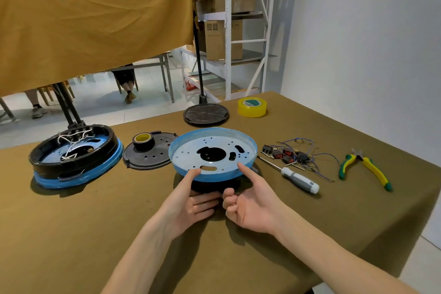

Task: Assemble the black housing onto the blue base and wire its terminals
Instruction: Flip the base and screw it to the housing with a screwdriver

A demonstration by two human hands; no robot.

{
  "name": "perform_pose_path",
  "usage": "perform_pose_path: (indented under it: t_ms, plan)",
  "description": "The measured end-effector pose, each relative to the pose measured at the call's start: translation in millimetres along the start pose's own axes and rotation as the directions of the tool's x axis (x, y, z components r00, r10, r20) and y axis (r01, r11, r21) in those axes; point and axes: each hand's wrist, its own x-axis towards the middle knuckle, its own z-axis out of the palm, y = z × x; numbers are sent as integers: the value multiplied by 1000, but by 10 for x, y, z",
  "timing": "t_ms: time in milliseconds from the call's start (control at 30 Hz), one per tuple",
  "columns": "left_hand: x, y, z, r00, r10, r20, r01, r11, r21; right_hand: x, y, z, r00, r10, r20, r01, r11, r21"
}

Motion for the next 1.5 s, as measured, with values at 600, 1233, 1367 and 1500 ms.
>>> perform_pose_path:
  t_ms: [600,1233,1367,1500]
  plan:
    - [89,12,-127,989,71,-129,-78,996,-46,167,8,24,998,-4,-68,-2,996,-94]
    - [-13,239,-323,998,-63,-12,63,997,-37,283,-932,-56,677,-692,-250,-59,288,-956]
    - [28,249,-220,995,-60,-74,46,983,-180,116,-752,-171,665,-684,-301,55,447,-893]
    - [142,235,-60,977,67,-204,-88,991,-96,60,-501,-103,669,-699,-251,133,446,-885]
